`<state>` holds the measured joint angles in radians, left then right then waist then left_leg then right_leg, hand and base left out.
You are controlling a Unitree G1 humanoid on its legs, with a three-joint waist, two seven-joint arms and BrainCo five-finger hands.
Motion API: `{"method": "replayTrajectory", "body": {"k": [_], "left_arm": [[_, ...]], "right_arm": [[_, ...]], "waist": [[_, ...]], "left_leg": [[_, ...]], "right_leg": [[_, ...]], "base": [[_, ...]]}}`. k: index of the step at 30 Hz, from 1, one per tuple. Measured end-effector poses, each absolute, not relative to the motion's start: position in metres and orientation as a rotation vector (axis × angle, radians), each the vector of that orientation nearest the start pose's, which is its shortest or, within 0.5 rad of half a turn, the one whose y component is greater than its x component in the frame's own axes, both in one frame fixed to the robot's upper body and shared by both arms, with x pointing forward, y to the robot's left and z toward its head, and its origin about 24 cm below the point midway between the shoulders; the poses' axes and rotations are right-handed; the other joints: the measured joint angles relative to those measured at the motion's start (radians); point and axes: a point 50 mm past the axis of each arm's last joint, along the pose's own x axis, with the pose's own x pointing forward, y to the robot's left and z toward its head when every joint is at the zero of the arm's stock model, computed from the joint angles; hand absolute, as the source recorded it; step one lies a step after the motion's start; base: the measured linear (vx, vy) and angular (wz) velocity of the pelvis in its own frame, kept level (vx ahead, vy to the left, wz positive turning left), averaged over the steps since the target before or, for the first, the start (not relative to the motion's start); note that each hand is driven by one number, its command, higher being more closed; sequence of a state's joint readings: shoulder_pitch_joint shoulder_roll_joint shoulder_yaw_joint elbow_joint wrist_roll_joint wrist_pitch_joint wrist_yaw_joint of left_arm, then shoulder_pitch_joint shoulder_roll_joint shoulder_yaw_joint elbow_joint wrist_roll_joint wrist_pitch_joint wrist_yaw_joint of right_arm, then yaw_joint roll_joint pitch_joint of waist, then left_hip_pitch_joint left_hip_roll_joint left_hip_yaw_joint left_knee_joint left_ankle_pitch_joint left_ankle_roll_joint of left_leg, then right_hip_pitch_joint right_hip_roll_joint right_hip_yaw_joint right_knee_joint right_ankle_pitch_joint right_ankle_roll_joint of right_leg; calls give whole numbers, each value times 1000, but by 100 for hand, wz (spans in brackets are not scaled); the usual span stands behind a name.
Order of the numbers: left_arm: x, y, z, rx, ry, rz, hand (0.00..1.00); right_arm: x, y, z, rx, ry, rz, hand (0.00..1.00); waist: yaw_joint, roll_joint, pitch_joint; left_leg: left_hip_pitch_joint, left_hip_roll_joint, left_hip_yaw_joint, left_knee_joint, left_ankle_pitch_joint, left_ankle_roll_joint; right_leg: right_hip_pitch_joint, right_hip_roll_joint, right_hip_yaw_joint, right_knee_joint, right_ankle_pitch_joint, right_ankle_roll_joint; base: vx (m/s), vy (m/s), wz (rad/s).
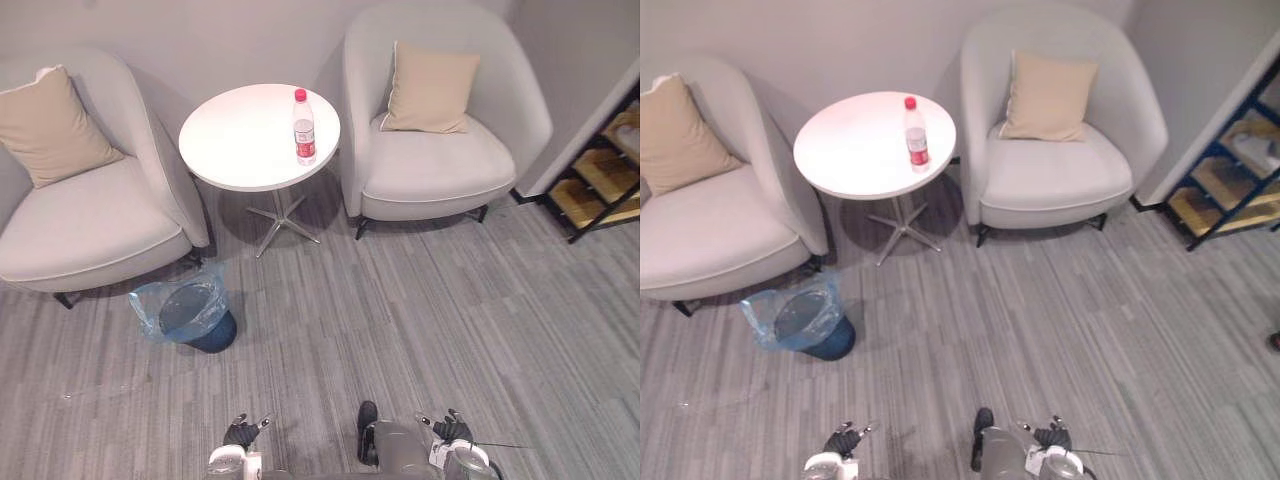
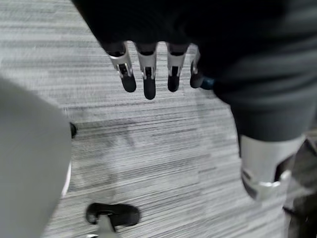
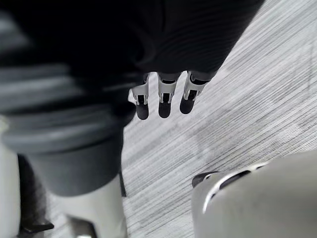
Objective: Gather rubbish on tea table into small bin, then transfer packed bag to large trash can.
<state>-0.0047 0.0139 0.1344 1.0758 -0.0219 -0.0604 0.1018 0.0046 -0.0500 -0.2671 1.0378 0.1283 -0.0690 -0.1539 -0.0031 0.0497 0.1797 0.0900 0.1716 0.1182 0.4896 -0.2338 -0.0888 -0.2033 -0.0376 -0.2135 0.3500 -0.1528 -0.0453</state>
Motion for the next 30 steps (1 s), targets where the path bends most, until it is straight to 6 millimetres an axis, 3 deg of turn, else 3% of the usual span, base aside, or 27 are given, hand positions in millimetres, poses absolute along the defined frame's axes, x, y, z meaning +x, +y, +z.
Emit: {"method": "replayTrajectory", "body": {"k": [1, 3, 6, 7, 9, 10, 11, 12, 14, 16, 17, 18, 19, 20, 22, 24, 25, 26, 27, 28, 29, 30], "left_arm": [[131, 177, -153, -43, 986, 255, 0], [136, 180, -149, -51, 950, 273, 0], [141, 177, -146, -60, 923, 270, 0], [143, 178, -145, -58, 915, 270, 0], [145, 177, -144, -58, 907, 269, 0], [145, 177, -144, -59, 904, 267, 0], [145, 177, -144, -55, 901, 266, 0], [143, 182, -145, -33, 910, 262, 0], [143, 189, -145, -11, 916, 266, 0], [140, 192, -146, -1, 929, 268, 0], [138, 192, -148, 4, 944, 263, 0], [136, 192, -148, 23, 953, 243, 0], [135, 192, -149, 35, 959, 235, 0], [133, 194, -150, 51, 974, 225, 0], [130, 191, -152, 57, 994, 208, 0], [129, 190, -153, 50, 1001, 204, 0], [127, 189, -154, 46, 1006, 203, 0], [127, 188, -154, 45, 1006, 203, 0], [125, 188, -154, 44, 1010, 203, 0], [122, 190, -155, 46, 1017, 207, 0], [121, 193, -155, 52, 1018, 211, 0], [120, 186, -157, 24, 1034, 211, 0]], "right_arm": [[124, -208, -150, 118, 967, -472, 0], [123, -206, -151, 110, 972, -458, 0], [121, -204, -152, 134, 976, -475, 0], [119, -205, -152, 137, 979, -482, 0], [114, -204, -154, 137, 993, -488, 0], [112, -205, -154, 136, 999, -492, 0], [110, -206, -155, 139, 1007, -499, 0], [108, -203, -157, 149, 1021, -500, 0], [104, -194, -160, 170, 1045, -491, 0], [103, -193, -160, 177, 1052, -491, 0], [103, -193, -160, 173, 1048, -488, 0], [104, -196, -159, 151, 1042, -476, 0], [104, -195, -159, 149, 1041, -471, 0], [106, -194, -158, 155, 1033, -472, 0], [110, -196, -156, 153, 1013, -467, 0], [113, -196, -155, 147, 1003, -456, 0], [116, -197, -154, 144, 990, -455, 0], [116, -198, -154, 143, 987, -455, 0], [119, -198, -153, 142, 979, -450, 0], [120, -196, -153, 138, 980, -438, 0], [117, -194, -154, 139, 993, -430, 0], [123, -201, -152, 123, 977, -432, 0]], "waist": [[8, -11, 9], [15, -17, 14], [21, -25, 16], [27, -26, 15], [37, -35, 14], [42, -35, 13], [57, -41, 12], [63, -64, -3], [50, -95, -12], [62, -105, -17], [60, -103, -18], [55, -98, -21], [51, -101, -19], [50, -103, -17], [40, -98, -16], [35, -92, -17], [33, -83, -18], [31, -81, -18], [24, -77, -16], [12, -82, -19], [7, -98, -24], [10, -51, -21]], "left_leg": [[-83, 40, -4, 200, 14, -25], [-198, 102, 21, 423, 6, -30], [-306, 113, 106, 395, -20, 7], [-324, 99, 133, 327, -24, 8], [-334, 12, 148, 44, -2, 13], [-328, -32, 134, -111, 50, 8], [-305, -76, 99, -205, 184, 19], [-273, -111, 121, -246, 186, 42], [-287, -133, 135, -192, 131, 75], [-250, -141, 155, -172, 83, 85], [-211, -146, 161, -185, 62, 88], [-158, -148, 164, -221, 32, 88], [-132, -153, 163, -235, 25, 90], [-79, -167, 163, -262, 20, 95], [3, -166, 153, -309, 19, 96], [52, -149, 141, -334, 19, 96], [68, -122, 123, -337, 19, 96], [70, -117, 119, -337, 19, 96], [80, -104, 110, -337, 19, 96], [92, -101, 92, -336, 14, 83], [104, -118, 67, -336, 1, 54], [122, -76, 34, -335, -21, 21]], "right_leg": [[44, 14, -12, -13, -20, -8], [122, 28, -33, -24, -65, -25], [202, 25, -31, -65, -100, 1], [222, 17, -28, -79, -104, 10], [259, -21, -18, -95, -113, 34], [266, -35, -6, -99, -124, 51], [277, -46, 25, -109, -131, 71], [291, -67, 55, -132, -129, 83], [314, -94, 102, -163, -114, 102], [295, -108, 148, -62, -112, 106], [259, -115, 168, 62, -104, 122], [176, -122, 179, 260, -67, 186], [130, -133, 183, 373, -54, 212], [67, -153, 183, 522, -72, 199], [10, -169, 122, 606, -118, 154], [-37, -164, 66, 546, -155, 121], [-83, -131, 58, 396, -162, 112], [-88, -124, 60, 368, -159, 109], [-103, -101, 71, 263, -133, 99], [-97, -76, 100, 99, -33, 92], [-83, -72, 145, -31, 143, 80], [-74, -36, 141, 9, 140, 61]], "base": [[257, -205, 30], [263, -118, 14], [255, -30, 1], [291, 80, -8], [381, 143, -8], [403, 181, -27], [432, 169, -40], [562, 204, -26], [483, 194, -4], [411, 199, -24], [362, 169, -28], [284, 136, -19], [428, 156, -11], [374, 99, 4], [393, 34, 18], [363, -77, 34], [264, -107, 31], [329, -179, 33], [264, -185, 30], [424, -289, 43], [415, -279, 28], [334, -221, 11]]}}
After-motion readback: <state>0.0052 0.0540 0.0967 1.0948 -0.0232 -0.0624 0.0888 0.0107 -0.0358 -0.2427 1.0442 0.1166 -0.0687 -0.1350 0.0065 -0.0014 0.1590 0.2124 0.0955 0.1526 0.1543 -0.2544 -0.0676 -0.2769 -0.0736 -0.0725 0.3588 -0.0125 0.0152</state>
